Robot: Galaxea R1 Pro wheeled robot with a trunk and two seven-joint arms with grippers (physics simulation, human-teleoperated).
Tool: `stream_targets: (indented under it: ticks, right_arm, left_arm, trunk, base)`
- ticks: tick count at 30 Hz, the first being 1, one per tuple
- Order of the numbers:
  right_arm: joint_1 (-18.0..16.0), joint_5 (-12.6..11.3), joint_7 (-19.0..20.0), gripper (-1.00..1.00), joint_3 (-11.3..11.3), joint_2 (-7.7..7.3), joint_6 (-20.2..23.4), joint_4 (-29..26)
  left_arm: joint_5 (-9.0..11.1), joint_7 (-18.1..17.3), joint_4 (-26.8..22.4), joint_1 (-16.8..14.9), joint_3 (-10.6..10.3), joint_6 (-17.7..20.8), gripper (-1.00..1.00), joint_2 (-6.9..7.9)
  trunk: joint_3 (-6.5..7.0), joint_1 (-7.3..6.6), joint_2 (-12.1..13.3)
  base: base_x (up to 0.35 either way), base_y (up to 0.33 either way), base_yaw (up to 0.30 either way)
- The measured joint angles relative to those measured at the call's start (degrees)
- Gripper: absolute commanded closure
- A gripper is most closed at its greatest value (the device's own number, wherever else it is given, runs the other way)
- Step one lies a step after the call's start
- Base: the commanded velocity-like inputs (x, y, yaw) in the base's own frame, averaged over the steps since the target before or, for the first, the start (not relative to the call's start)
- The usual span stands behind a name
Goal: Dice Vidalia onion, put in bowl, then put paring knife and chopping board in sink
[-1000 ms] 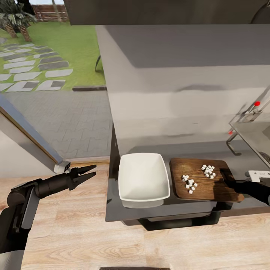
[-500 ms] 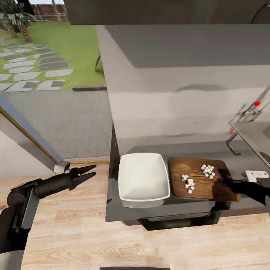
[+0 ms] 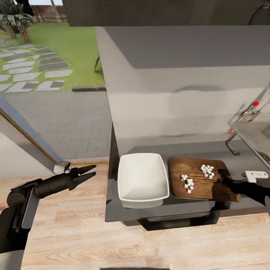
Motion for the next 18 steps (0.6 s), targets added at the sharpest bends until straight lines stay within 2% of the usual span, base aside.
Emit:
stream_targets:
  ticks: [4, 18]
  right_arm:
    - [0.0, 1.4, 0.1, 1.00, 0.1, -0.01, 0.1, 0.1]
    - [0.0, 1.4, 0.1, 1.00, 0.2, -0.01, 0.1, 0.1]
  left_arm:
    - [0.0, 0.0, 0.0, 0.0, 0.0, 0.0, -1.00, 0.00]
    - [0.0, 0.0, 0.0, 0.0, 0.0, 0.0, -1.00, 0.00]
  trunk:
    - [0.32, 0.00, 0.0]
    - [1.62, 0.00, 0.0]
  base:
    - [0.000, 0.000, -0.098]
    - [0.000, 0.000, -0.084]
